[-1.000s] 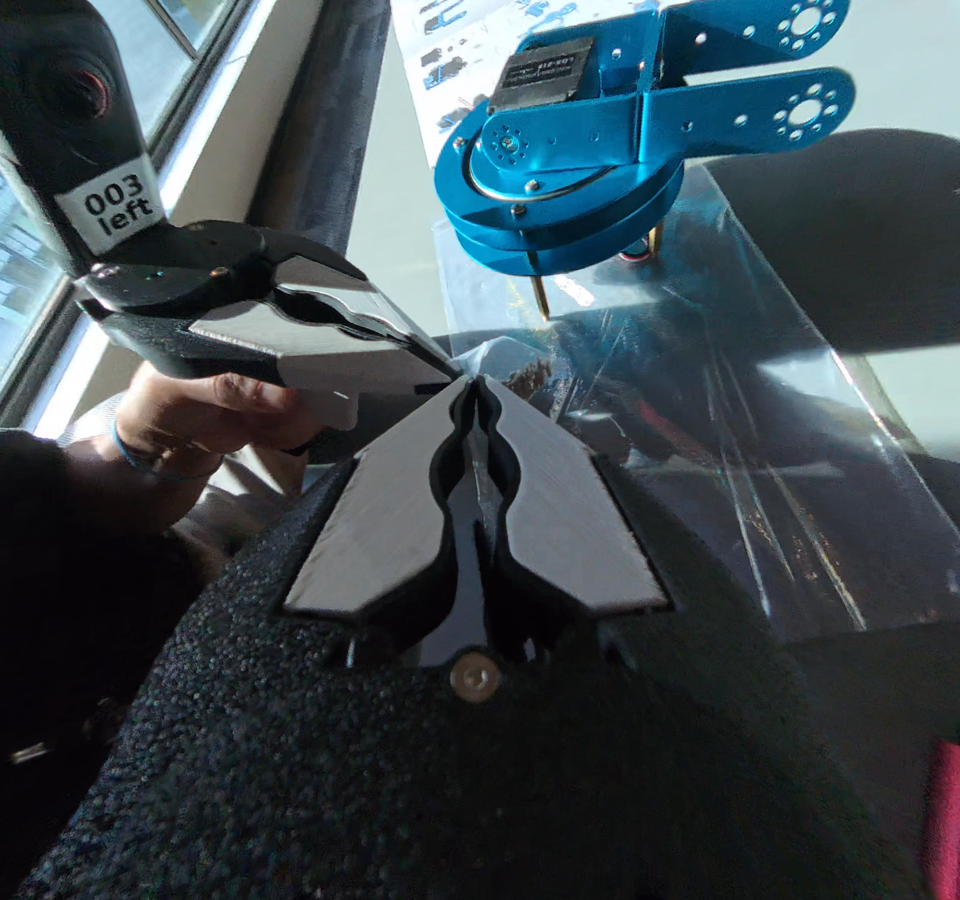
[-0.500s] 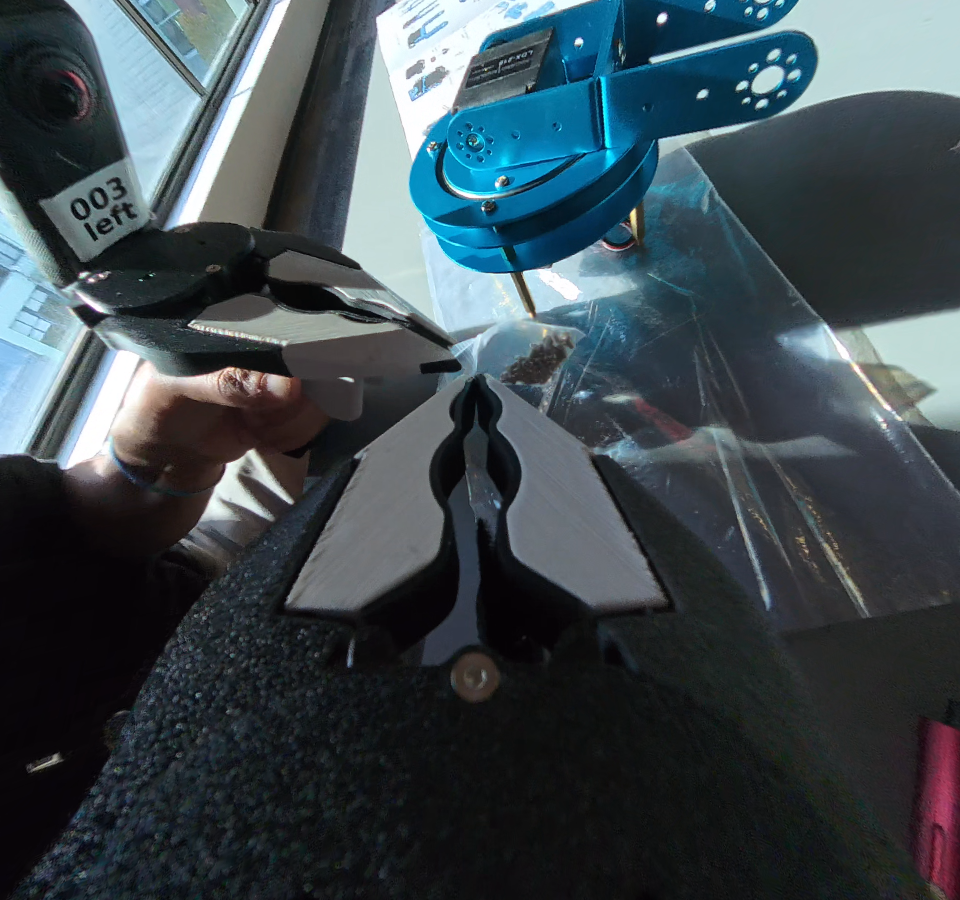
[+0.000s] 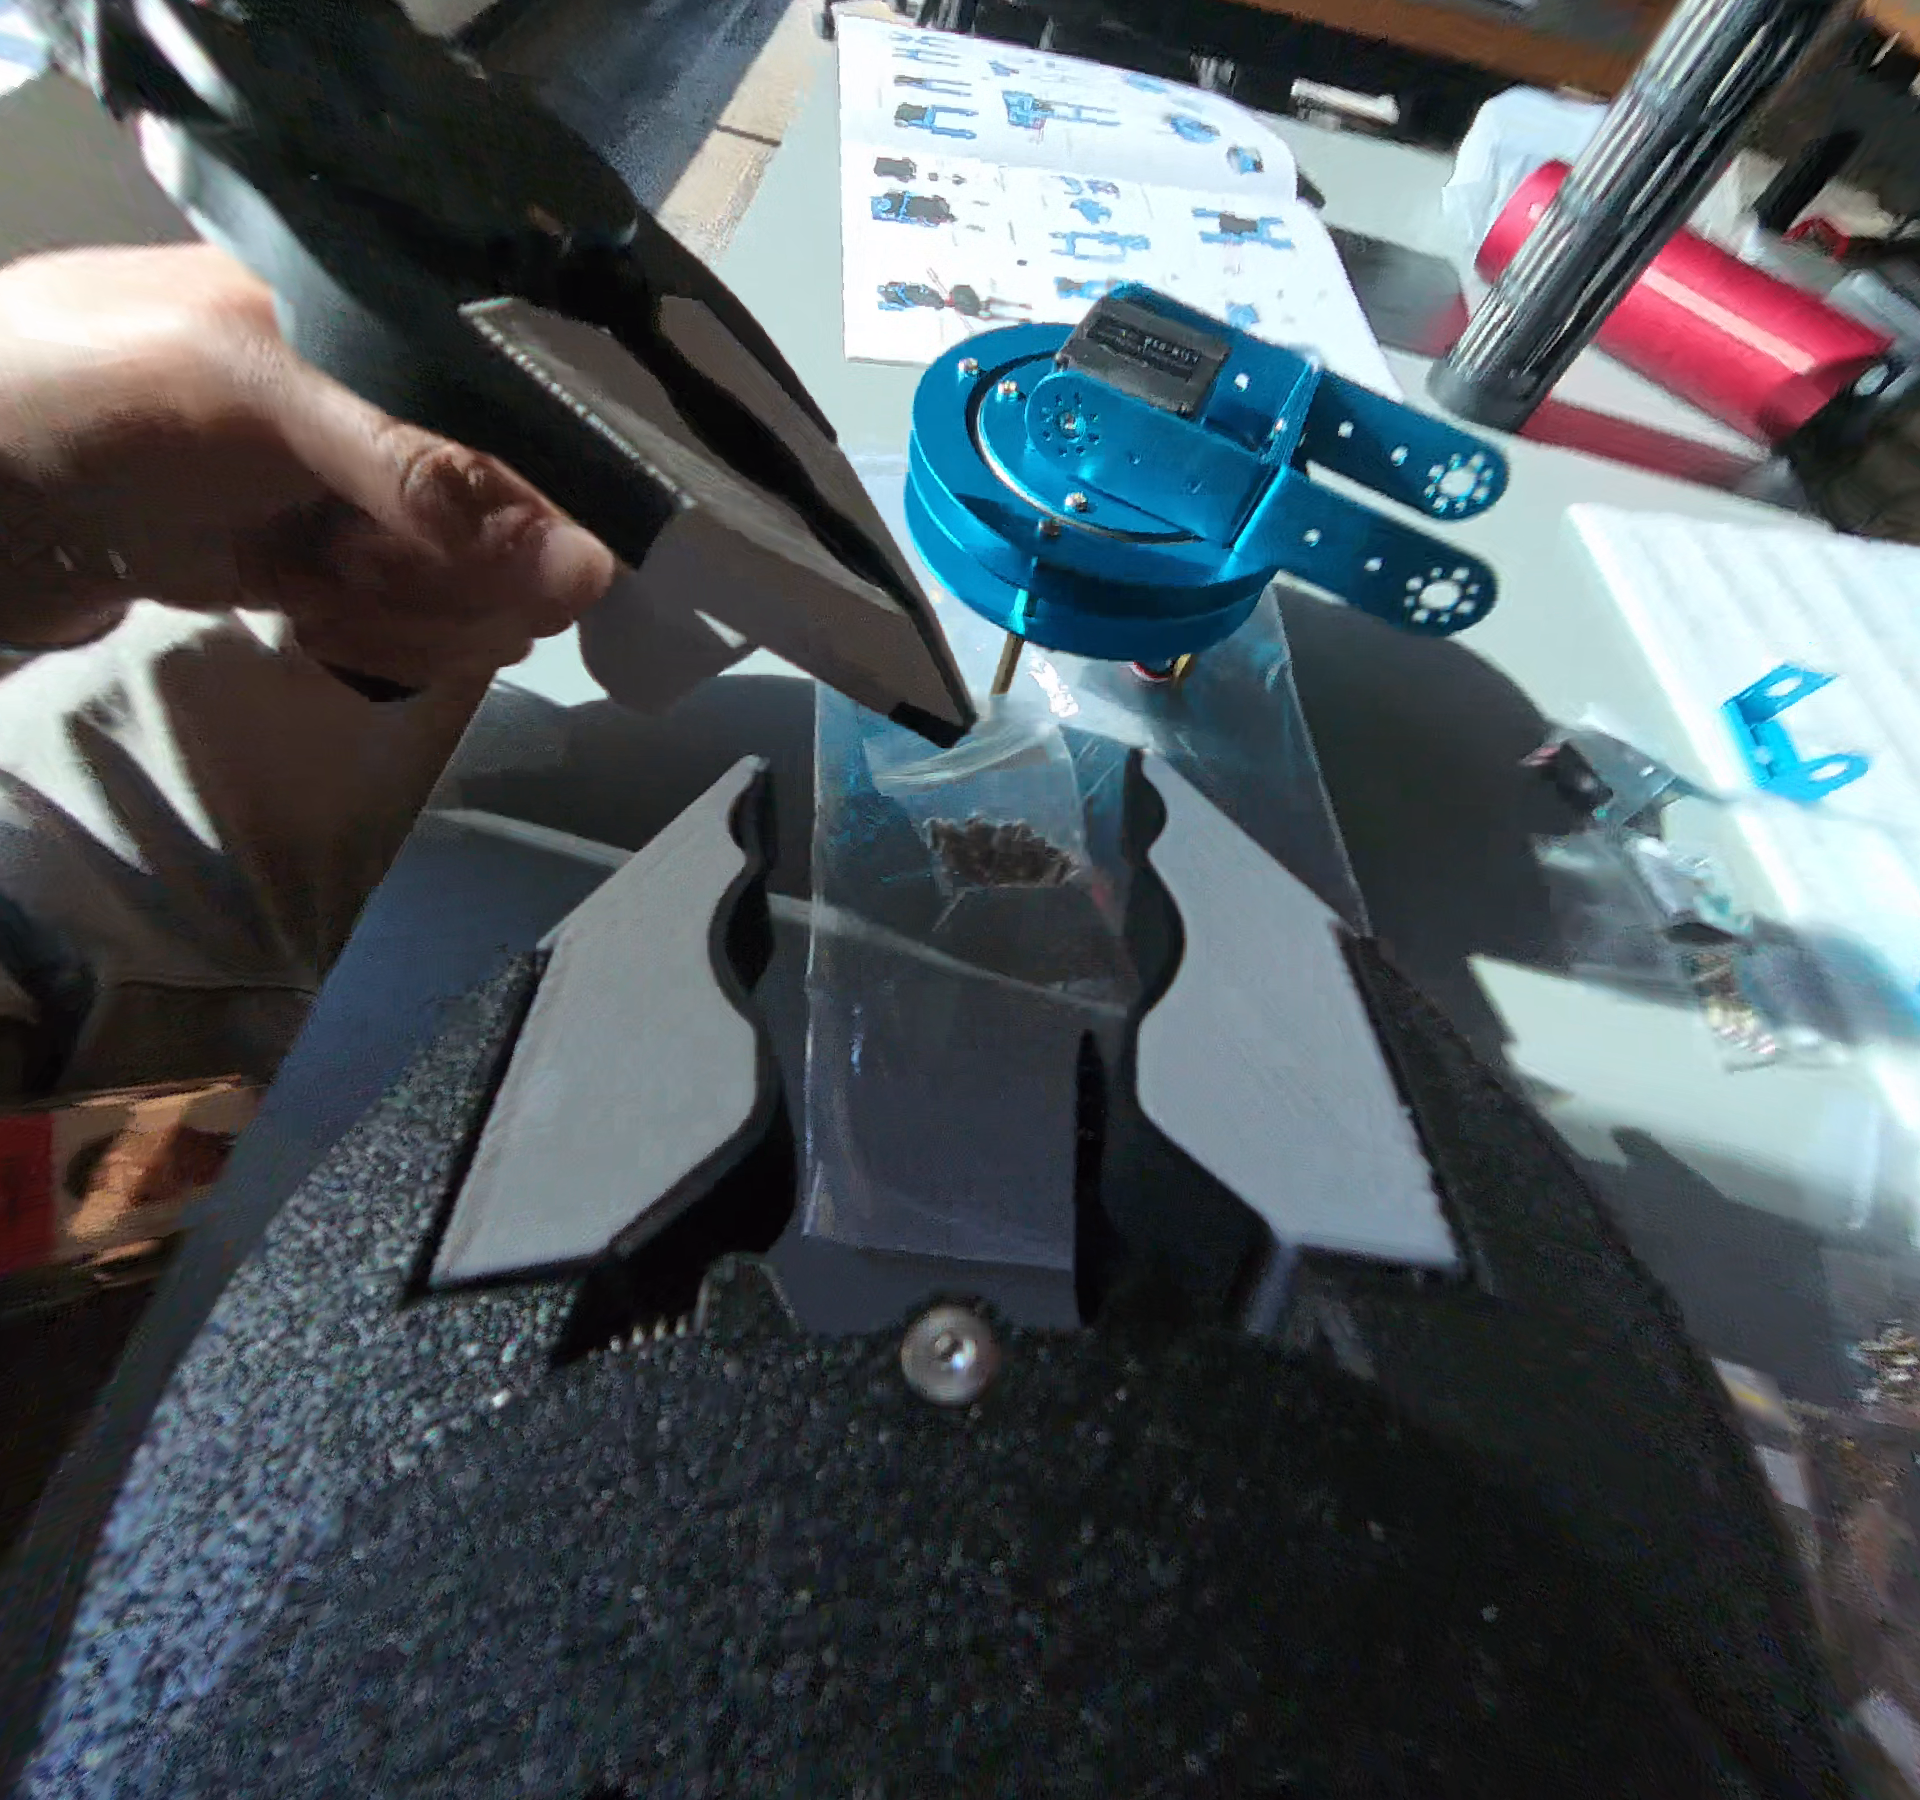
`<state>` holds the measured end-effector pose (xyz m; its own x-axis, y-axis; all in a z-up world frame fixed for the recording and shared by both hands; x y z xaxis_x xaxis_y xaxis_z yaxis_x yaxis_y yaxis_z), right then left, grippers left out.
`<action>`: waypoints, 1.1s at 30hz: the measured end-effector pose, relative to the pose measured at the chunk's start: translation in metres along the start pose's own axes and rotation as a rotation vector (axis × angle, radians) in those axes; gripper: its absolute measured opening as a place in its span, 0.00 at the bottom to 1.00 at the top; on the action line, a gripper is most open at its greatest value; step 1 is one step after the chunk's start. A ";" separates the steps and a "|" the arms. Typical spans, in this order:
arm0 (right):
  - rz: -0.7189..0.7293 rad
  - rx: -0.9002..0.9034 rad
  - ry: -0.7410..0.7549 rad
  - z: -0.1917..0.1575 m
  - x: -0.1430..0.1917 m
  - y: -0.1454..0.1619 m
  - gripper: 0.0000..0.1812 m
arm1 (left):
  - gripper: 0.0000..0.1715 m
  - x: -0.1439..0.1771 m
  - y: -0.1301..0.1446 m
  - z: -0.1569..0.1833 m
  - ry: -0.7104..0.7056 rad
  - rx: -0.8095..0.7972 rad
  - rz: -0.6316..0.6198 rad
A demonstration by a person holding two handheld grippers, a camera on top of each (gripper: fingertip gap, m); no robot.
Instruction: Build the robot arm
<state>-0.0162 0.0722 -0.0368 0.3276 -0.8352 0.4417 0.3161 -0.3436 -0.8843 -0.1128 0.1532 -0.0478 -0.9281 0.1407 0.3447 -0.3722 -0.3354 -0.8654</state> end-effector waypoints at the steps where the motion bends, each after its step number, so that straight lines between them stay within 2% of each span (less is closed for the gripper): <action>1: 0.019 0.071 0.027 -0.001 0.001 0.000 0.40 | 0.00 0.000 -0.002 -0.001 0.037 0.044 -0.004; 4: 0.037 0.220 0.149 -0.006 -0.005 0.005 0.45 | 0.00 -0.001 -0.005 0.000 0.181 0.200 -0.007; 7: 0.092 0.318 0.168 -0.017 -0.007 0.006 0.36 | 0.00 0.000 -0.002 0.000 0.241 0.259 -0.014; 10: 0.109 0.307 0.113 -0.020 -0.007 0.007 0.30 | 0.00 0.007 -0.002 0.000 0.312 0.304 -0.025; 11: 0.107 0.295 0.096 -0.020 -0.007 0.007 0.31 | 0.00 0.008 -0.001 0.002 0.324 0.297 -0.039; 12: 0.116 0.289 0.079 -0.021 -0.008 0.006 0.32 | 0.00 0.009 0.000 0.002 0.320 0.288 -0.049; 15: 0.108 0.253 0.021 -0.021 -0.008 0.006 0.24 | 0.00 0.011 0.002 0.003 0.337 0.290 -0.066; 18: 0.113 0.258 0.019 -0.022 -0.007 0.005 0.22 | 0.00 0.014 0.002 0.001 0.331 0.285 -0.077; 20: 0.121 0.257 0.025 -0.021 -0.005 0.004 0.12 | 0.00 0.017 0.002 -0.002 0.298 0.253 -0.085; 26: 0.103 0.267 -0.002 -0.024 -0.008 0.007 0.20 | 0.00 0.019 0.002 0.003 0.251 0.152 -0.143; 29: 0.096 0.283 0.007 -0.023 -0.007 0.007 0.14 | 0.00 0.019 0.003 0.003 0.221 0.108 -0.166; 33: 0.100 0.282 -0.005 -0.023 -0.005 0.007 0.13 | 0.00 0.019 0.002 0.005 0.210 0.069 -0.178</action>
<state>-0.0362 0.0646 -0.0485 0.3740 -0.8565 0.3557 0.5164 -0.1262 -0.8470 -0.1314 0.1504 -0.0411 -0.8292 0.3905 0.4000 -0.5356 -0.3501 -0.7685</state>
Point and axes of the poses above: each gripper's, where its closed fingertips meet, x back along the fingers, y out of its underside, z = x × y across the jaws, the point moved 8 cm from there along x, back along the fingers
